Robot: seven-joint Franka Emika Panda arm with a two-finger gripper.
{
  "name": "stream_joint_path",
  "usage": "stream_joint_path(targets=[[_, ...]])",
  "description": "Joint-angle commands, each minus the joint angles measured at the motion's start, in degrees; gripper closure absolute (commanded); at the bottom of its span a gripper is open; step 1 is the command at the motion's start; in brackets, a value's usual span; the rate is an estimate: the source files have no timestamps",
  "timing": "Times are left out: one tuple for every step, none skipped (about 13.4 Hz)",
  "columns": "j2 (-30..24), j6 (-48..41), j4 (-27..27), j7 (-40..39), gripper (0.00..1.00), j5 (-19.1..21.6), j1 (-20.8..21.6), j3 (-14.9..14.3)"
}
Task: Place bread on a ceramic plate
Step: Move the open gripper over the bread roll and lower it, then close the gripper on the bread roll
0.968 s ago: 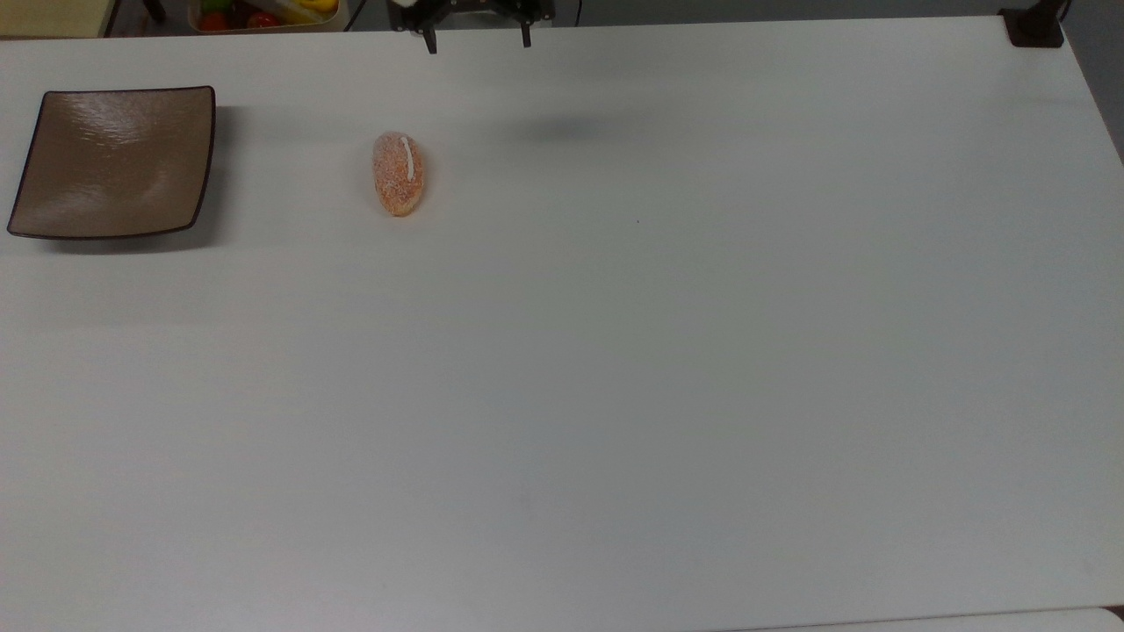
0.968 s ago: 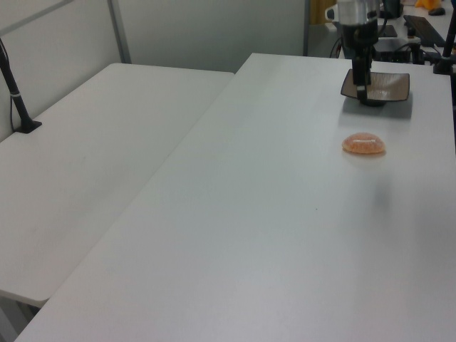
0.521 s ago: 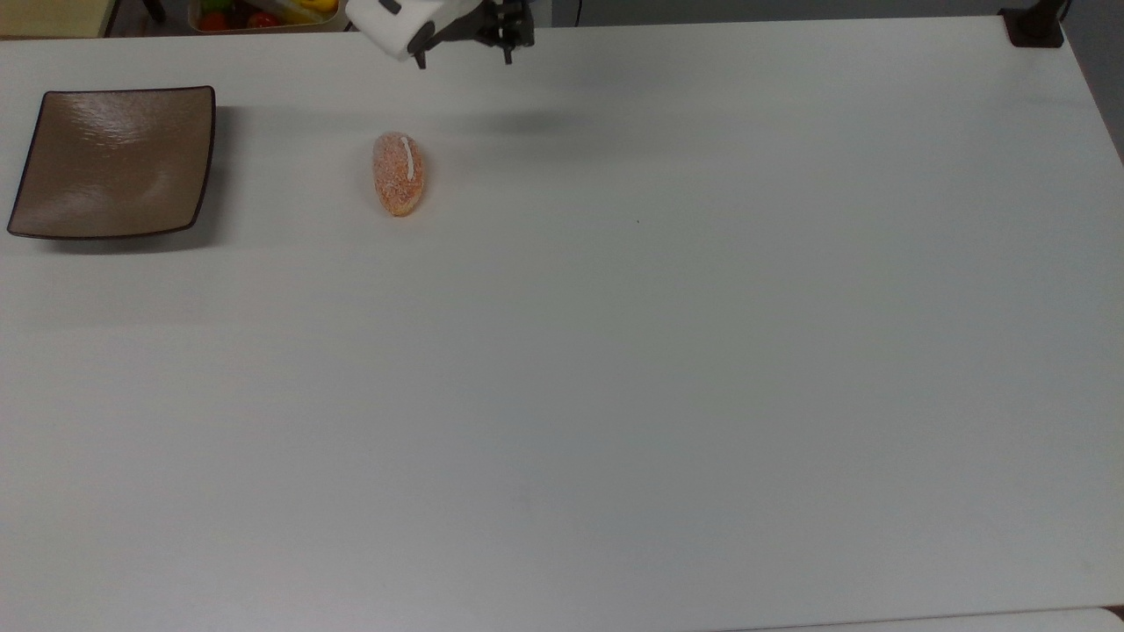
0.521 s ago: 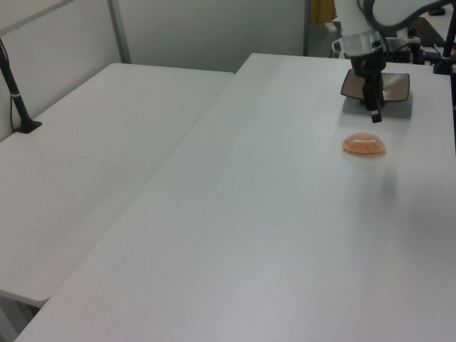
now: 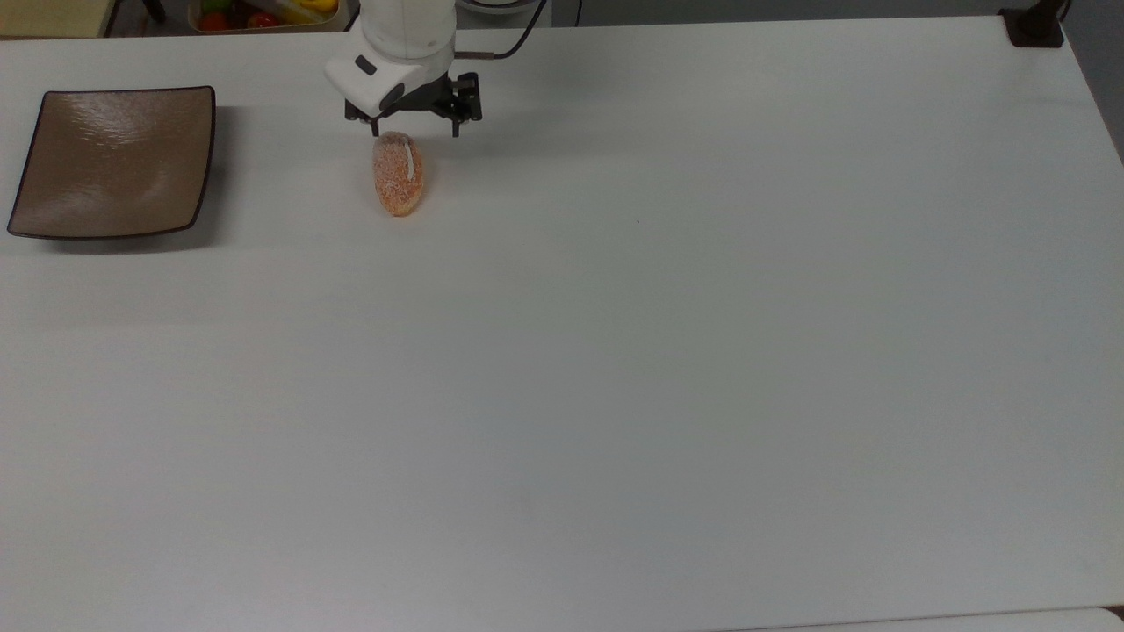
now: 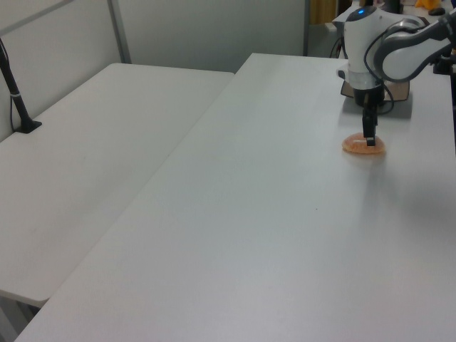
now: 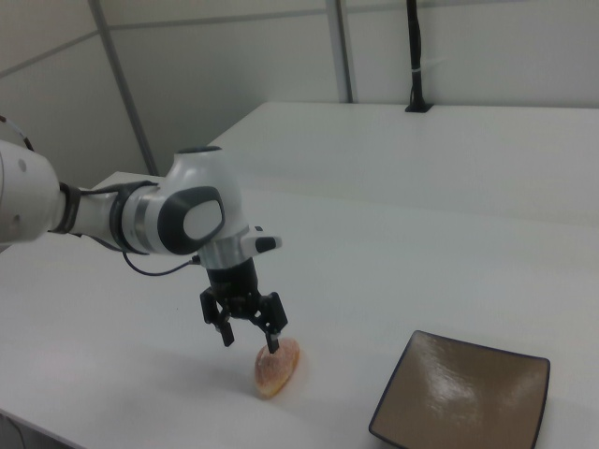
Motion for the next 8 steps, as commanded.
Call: stream_joint_path(targets=[[1.28,8.9,-3.33,-1.32,0.0,-2.44,-2.08,0.15],[2.94,11.61,-3.5,-1.32,0.0,-2.54,-2.87,0.15],[4.35,13.47,-3.51,-1.23,0.0,-2.54,-3.05,0.06],[5.24,14.44,-3.42,-1.23,0.0,-2.71,-3.4,-0.02],[5.94,14.8,-3.42,-1.23,0.0,-3.32,-3.93,-0.02],[6.3,15.15,-3.42,-1.23,0.0,-3.5,-4.02,-0.02],[6.65,15.5,-3.42,-1.23,0.0,-3.5,-4.02,-0.02],[6.65,15.51,-3.42,-1.23,0.07,-3.59,-4.02,-0.02]])
